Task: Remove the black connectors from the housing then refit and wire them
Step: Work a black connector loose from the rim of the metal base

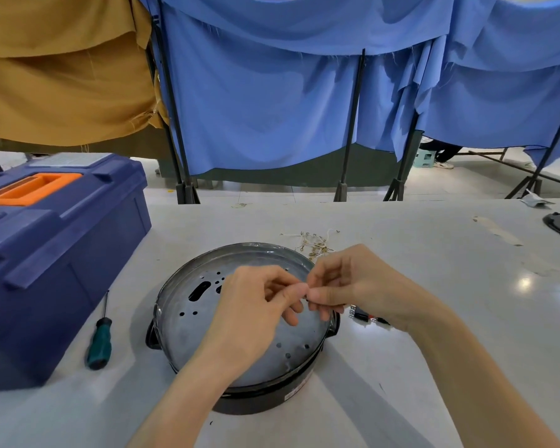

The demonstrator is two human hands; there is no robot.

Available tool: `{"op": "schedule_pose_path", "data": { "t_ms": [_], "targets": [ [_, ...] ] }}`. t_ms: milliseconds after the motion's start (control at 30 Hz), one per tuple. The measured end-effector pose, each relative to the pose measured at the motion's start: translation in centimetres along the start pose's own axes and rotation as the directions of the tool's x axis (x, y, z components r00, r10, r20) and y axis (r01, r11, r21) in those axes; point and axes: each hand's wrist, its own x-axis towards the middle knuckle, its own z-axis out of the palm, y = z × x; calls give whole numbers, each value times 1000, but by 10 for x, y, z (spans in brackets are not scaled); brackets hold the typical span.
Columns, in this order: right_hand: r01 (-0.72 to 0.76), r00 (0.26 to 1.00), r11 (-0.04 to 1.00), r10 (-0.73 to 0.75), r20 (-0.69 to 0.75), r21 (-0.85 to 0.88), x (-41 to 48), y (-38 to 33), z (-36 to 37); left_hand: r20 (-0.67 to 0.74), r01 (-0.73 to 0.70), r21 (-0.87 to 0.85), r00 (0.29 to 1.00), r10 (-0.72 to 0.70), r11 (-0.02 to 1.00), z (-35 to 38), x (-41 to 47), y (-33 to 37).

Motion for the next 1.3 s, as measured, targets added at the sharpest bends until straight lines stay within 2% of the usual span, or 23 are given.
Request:
{"op": "schedule_pose_path", "data": {
  "t_ms": [67, 133, 267, 633, 767, 967, 1100, 1200, 1300],
  "targets": [
    [-8, 999, 994, 4, -34, -113, 0, 2, -2, 2, 6, 62, 1000, -6, 998, -4, -1, -3],
    [-55, 998, 970, 46, -44, -236, 0, 5, -5, 64, 7, 176, 998, -19, 984, -6, -2, -5],
    [-111, 990, 910, 136, 35, -399, 0, 9, -5, 216, -17, 387, 974, -73, 922, -2, -4, -9],
    [-123, 975, 913, 183, 123, -388, 1, 13, -6, 298, -91, 512, 951, -78, 854, 15, -7, -9],
    [-119, 972, 915, 186, 141, -385, 2, 14, -7, 342, -186, 622, 939, -50, 761, 19, -6, -8],
    [-128, 970, 921, 194, 146, -368, 2, 15, -8, 397, -293, 663, 918, 9, 688, 21, -6, -16],
    [-123, 969, 926, 189, 158, -356, 2, 14, -9, 366, -266, 587, 930, 42, 765, 21, -7, -16],
    [-130, 967, 924, 199, 162, -359, 2, 15, -9, 324, -143, 481, 946, -23, 865, 15, -7, -17],
    [-139, 964, 925, 207, 165, -354, 3, 16, -10, 312, -77, 389, 949, -52, 918, 5, -5, -17]
  ]
}}
